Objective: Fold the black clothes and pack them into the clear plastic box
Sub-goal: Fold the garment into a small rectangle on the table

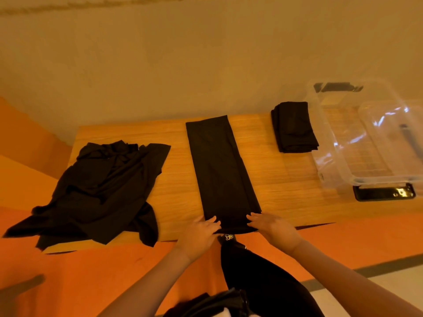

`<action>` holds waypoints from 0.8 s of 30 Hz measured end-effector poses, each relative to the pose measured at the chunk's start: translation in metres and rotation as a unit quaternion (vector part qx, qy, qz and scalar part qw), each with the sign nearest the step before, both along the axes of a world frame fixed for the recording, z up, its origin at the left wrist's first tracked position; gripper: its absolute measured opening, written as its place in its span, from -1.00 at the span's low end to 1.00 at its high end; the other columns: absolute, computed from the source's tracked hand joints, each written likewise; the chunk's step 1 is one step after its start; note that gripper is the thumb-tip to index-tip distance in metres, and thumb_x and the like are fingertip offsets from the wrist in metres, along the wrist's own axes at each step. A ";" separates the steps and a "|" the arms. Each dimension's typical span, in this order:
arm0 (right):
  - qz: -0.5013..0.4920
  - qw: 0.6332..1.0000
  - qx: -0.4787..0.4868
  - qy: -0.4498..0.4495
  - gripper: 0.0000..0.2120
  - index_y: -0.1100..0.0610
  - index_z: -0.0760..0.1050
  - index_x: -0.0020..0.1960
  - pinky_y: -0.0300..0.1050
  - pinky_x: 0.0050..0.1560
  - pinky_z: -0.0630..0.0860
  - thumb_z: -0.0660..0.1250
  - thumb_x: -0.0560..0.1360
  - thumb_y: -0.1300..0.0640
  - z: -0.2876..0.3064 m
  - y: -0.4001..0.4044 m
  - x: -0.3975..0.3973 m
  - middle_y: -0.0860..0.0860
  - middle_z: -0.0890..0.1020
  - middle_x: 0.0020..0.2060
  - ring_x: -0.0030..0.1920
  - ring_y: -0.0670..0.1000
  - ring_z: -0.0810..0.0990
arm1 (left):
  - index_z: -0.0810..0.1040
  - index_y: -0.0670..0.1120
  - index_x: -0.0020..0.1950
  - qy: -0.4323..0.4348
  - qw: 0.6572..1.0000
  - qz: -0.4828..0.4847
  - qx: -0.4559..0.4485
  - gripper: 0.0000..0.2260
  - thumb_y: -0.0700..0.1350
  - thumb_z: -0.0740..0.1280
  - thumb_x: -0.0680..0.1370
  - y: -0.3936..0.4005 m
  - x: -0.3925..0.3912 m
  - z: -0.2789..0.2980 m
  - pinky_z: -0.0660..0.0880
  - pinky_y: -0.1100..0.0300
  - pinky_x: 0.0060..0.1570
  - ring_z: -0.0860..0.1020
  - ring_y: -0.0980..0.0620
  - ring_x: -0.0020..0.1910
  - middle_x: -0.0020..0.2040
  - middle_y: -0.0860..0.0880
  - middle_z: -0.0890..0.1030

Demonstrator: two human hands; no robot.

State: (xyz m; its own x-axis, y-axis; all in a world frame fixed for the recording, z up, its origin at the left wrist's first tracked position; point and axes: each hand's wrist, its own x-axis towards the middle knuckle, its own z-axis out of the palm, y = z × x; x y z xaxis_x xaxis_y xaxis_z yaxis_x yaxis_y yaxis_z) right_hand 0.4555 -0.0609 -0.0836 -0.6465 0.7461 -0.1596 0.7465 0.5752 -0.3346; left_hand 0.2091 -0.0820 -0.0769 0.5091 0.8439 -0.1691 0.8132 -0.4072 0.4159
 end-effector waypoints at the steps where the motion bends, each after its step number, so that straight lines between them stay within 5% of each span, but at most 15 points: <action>1: -0.038 0.998 -0.042 0.027 -0.67 0.11 0.57 0.16 -0.14 0.15 0.53 0.43 0.41 0.26 0.008 0.003 -0.001 0.02 0.61 0.14 0.16 -0.03 0.58 | 0.53 -0.08 0.25 -0.027 0.997 0.043 -0.060 -0.72 -0.12 0.14 0.61 0.000 -0.001 0.004 0.35 0.22 0.24 0.47 0.09 0.24 0.26 0.03 0.51; 3: -0.125 0.980 -0.148 0.043 -0.70 0.13 0.48 0.27 -0.33 0.16 0.41 0.26 0.55 0.17 0.020 0.009 -0.002 0.02 0.57 0.17 0.19 -0.05 0.53 | 0.57 -0.15 0.11 -0.090 0.977 0.115 -0.155 -0.77 -0.09 0.18 0.61 0.002 -0.001 0.012 0.46 0.18 0.01 0.53 0.07 -0.02 0.03 -0.06 0.59; 6: -0.200 0.942 -0.253 0.092 -0.78 0.07 0.53 0.16 -0.40 -0.06 0.41 0.30 0.52 0.14 0.036 0.018 -0.004 -0.08 0.58 -0.03 -0.04 -0.18 0.53 | 0.53 -0.13 -0.16 -0.166 0.943 0.176 -0.231 -0.78 -0.07 0.20 0.60 0.005 -0.004 0.020 0.35 0.27 -0.30 0.45 0.15 -0.31 -0.28 -0.01 0.51; 10: -0.244 0.884 -0.342 0.204 -0.89 0.11 0.57 -0.02 -0.41 -0.24 0.44 0.31 0.50 0.25 0.052 0.030 -0.009 -0.09 0.59 -0.21 -0.26 -0.29 0.57 | 0.53 -0.09 -0.14 -0.218 0.915 0.225 -0.254 -0.80 -0.10 0.18 0.61 0.011 -0.011 0.028 0.35 0.29 -0.30 0.47 0.15 -0.32 -0.28 -0.02 0.52; 15: -0.333 0.810 -0.361 0.321 -0.84 0.08 0.59 -0.12 -0.28 -0.16 0.53 0.28 0.51 0.28 0.062 0.075 -0.023 -0.02 0.66 -0.20 -0.11 -0.07 0.63 | 0.51 0.06 -0.14 -0.263 0.894 0.282 -0.226 -0.82 -0.12 0.19 0.61 0.045 -0.016 0.050 0.47 0.21 -0.13 0.54 0.14 -0.16 -0.15 0.01 0.57; 17: -0.348 0.806 -0.347 0.329 -0.83 0.04 0.58 -0.13 -0.20 -0.12 0.56 0.28 0.52 0.27 0.064 0.104 -0.033 -0.04 0.65 -0.21 -0.09 -0.04 0.63 | 0.54 -0.02 -0.11 -0.281 0.884 0.317 -0.199 -0.85 -0.11 0.21 0.60 0.069 -0.018 0.058 0.48 0.20 -0.09 0.55 0.07 -0.11 -0.10 -0.07 0.59; 20: -0.319 0.824 -0.348 0.314 -0.81 0.01 0.55 -0.01 -0.19 -0.02 0.58 0.23 0.54 0.25 0.065 0.153 -0.048 -0.05 0.63 -0.07 -0.03 -0.11 0.60 | 0.56 -0.04 -0.05 -0.294 0.864 0.370 -0.174 -0.89 -0.09 0.24 0.58 0.114 -0.024 0.065 0.45 0.46 -0.24 0.55 0.13 -0.13 -0.13 0.03 0.60; 24: -0.299 0.848 -0.333 0.284 -0.77 0.00 0.52 0.12 -0.05 0.15 0.53 0.23 0.55 0.26 0.053 0.212 -0.060 0.00 0.59 0.06 0.10 -0.03 0.56 | 0.53 0.15 -0.20 -0.296 0.847 0.419 -0.142 -0.87 -0.05 0.33 0.53 0.173 -0.033 0.050 0.53 0.18 -0.12 0.60 0.10 -0.17 -0.23 0.10 0.61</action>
